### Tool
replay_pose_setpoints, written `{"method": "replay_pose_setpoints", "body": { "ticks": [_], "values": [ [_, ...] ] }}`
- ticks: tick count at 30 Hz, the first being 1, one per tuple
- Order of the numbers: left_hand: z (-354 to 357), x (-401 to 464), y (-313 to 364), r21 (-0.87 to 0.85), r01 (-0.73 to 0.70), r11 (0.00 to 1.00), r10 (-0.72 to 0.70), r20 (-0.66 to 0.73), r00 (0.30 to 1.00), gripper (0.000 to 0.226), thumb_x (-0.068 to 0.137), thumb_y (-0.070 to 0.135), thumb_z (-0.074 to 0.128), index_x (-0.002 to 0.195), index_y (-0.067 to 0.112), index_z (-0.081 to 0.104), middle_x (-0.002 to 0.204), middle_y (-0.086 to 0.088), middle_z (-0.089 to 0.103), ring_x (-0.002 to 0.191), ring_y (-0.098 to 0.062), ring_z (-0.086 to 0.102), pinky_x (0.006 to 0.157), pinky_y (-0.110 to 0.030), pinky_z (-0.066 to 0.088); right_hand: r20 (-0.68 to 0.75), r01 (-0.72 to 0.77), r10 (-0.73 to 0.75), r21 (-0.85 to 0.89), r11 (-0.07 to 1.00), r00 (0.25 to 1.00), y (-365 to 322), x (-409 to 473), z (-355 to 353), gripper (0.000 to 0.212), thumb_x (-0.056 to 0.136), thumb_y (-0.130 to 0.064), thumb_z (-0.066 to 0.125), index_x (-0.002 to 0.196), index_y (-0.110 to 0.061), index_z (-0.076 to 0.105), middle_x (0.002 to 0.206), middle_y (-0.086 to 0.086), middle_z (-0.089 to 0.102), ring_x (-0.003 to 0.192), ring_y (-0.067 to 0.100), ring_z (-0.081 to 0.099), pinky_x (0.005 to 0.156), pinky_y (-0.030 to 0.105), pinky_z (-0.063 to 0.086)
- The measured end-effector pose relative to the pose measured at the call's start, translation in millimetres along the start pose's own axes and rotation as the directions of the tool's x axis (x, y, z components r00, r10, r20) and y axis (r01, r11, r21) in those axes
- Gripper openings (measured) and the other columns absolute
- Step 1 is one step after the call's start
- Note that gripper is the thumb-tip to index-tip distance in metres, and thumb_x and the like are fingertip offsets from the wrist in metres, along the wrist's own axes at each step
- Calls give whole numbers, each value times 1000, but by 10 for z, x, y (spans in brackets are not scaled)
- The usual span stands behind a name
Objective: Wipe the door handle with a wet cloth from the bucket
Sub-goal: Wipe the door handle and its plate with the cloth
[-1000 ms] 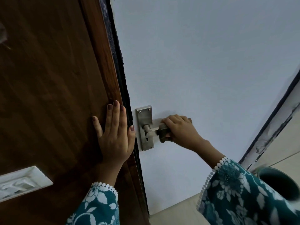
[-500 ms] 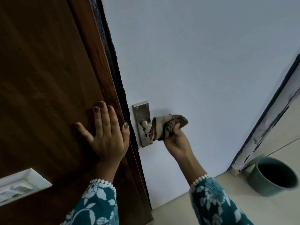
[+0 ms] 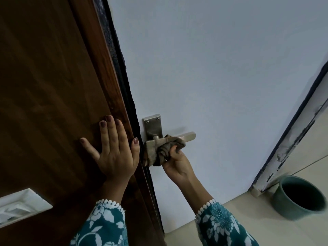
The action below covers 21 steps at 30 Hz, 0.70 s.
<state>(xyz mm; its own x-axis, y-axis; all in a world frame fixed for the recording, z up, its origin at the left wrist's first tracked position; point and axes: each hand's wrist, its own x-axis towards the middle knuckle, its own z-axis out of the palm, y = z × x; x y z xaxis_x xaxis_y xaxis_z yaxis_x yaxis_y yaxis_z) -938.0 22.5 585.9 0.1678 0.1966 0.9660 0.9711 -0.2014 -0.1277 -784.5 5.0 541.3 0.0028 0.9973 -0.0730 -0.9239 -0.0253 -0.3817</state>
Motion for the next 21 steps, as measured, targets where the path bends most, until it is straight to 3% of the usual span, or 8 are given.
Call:
{"method": "replay_pose_setpoints", "body": {
  "ticks": [2,4,8,12,14,16,19,21],
  "values": [
    [-6,5,4,-4,6,1000,-6,8,1000,61,100,35,31,150,5,16,157,-6,13,149,-21,7,108,-63,4,-18,-13,11,-128,992,1000,1,-23,-13,28,96,-12,36,119,-2,49,111,17,55,100,28,52,105,42,36],
    [-18,14,9,-10,8,1000,-8,18,1000,61,100,35,31,150,5,16,157,-7,14,149,-21,7,106,-64,7,-30,-23,15,-282,959,999,-52,-56,-32,22,98,-6,36,108,-1,55,97,14,59,87,23,60,85,36,48],
    [-76,19,71,-78,75,994,-71,60,996,60,99,33,34,149,3,17,152,-15,22,148,-22,8,106,-65,7,-60,-80,54,-620,780,997,-267,-178,-143,18,94,-1,47,108,1,59,97,13,65,90,25,63,76,32,53],
    [-278,-31,444,-378,106,920,-15,237,971,57,97,25,36,147,0,23,155,-17,21,146,-28,17,115,-59,4,-71,-86,51,-678,730,996,-644,-361,-312,15,93,-5,50,102,-3,62,93,10,65,86,22,62,72,30,53],
    [-371,-88,779,-620,100,778,125,309,943,51,95,17,40,142,-2,36,150,-19,34,142,-29,30,113,-58,24,-94,-69,9,-664,744,996,-881,-447,-379,17,94,-10,50,105,-5,62,94,10,66,88,22,61,73,30,50],
    [-442,-105,1118,-762,290,579,177,464,868,49,96,18,41,141,1,38,148,-13,39,140,-22,35,110,-47,35,-125,-54,-40,-666,744,991,-1112,-514,-439,16,95,-15,48,104,-10,61,94,9,65,90,23,59,72,31,47],
    [-500,-68,1573,-720,581,380,251,685,684,59,96,39,38,149,17,24,157,4,24,144,-3,22,113,-31,32,-151,-34,-79,-628,777,985,-1442,-627,-517,21,97,-21,44,108,-8,57,102,16,61,97,31,55,75,38,47],
    [-506,-39,1885,-717,626,308,318,697,642,64,94,46,40,150,21,23,158,7,24,143,-4,25,110,-29,38,-161,-16,-101,-603,797,982,-1667,-721,-571,25,97,-26,45,108,-7,57,98,15,64,91,32,59,69,37,51]
  ]
}}
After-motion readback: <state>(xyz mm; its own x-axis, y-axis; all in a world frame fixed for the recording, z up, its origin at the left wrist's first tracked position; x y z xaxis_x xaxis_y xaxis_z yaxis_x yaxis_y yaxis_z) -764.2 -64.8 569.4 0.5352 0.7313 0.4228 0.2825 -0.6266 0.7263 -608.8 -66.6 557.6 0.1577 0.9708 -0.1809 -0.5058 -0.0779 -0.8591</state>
